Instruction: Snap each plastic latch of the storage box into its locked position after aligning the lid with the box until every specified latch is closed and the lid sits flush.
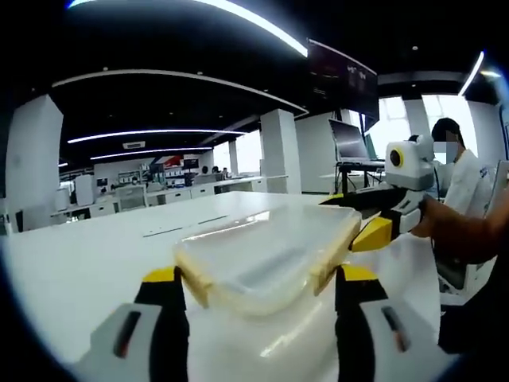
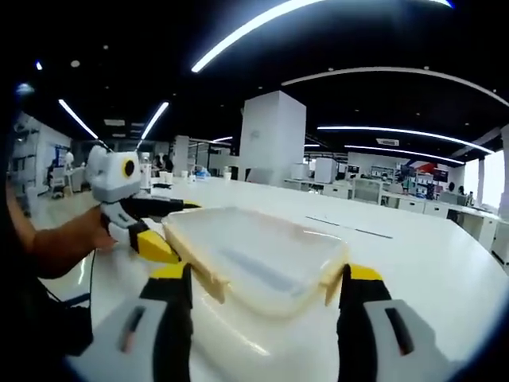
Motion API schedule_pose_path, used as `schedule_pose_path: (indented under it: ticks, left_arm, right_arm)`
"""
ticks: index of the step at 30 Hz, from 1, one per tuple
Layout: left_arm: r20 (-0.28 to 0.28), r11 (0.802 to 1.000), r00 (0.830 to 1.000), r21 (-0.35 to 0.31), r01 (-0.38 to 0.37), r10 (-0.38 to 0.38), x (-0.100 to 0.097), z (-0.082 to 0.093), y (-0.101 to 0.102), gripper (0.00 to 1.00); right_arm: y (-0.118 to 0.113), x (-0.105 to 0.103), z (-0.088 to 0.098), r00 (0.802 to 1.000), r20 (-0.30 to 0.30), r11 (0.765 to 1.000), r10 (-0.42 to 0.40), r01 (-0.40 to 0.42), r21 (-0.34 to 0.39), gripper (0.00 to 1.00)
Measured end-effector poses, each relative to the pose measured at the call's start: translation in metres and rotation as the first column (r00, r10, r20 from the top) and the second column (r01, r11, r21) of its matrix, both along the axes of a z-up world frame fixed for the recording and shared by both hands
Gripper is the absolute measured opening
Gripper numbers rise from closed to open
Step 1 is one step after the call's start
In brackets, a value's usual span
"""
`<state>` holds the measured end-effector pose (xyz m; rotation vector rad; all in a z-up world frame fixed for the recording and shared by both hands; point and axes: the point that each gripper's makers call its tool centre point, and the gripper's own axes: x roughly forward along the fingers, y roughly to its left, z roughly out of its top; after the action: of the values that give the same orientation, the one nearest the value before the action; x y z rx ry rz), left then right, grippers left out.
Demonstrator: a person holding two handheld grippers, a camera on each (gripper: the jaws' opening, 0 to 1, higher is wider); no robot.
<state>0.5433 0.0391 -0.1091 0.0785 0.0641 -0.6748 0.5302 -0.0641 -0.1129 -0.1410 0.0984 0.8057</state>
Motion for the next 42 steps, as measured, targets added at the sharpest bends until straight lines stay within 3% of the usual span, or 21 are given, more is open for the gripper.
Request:
schedule_pose_path:
  ticks: [9, 10, 12, 22, 42]
  left_arm:
    - [-0.014, 1.0, 1.0, 0.0, 0.003, -0.003, 0.006, 0.001, 0.002, 0.66]
    - [-0.053, 0.999, 0.998, 0.022, 0.042, -0.04, 0.0, -0.003, 0.0, 0.66]
    - [-0.019, 1.0, 1.0, -0.002, 0.008, -0.008, 0.003, 0.007, -0.003, 0.66]
    - [-0.026, 1.0, 1.0, 0.003, -0.001, 0.002, -0.003, -0.003, -0.001, 0.67]
    - [-0.027, 1.0, 1.0, 0.003, -0.009, 0.009, 0.002, -0.003, 0.0, 0.67]
  right_arm:
    - [0.001, 0.002, -0.001, 1.0, -0.006, 1.0, -0.006, 0.006, -0.005, 0.69]
    - [0.001, 0.0, 0.0, 1.0, -0.009, 1.0, -0.008, 0.008, -0.002, 0.68]
    - [0.001, -0.003, 0.002, 1.0, -0.006, 1.0, -0.007, 0.007, -0.002, 0.68]
    - [0.002, -0.007, 0.003, 1.0, -0.011, 1.0, -0.012, 0.012, -0.001, 0.66]
    - [-0.002, 0.011, 0.0, 1.0, -0.022, 0.999, -0.02, 0.021, 0.037, 0.62]
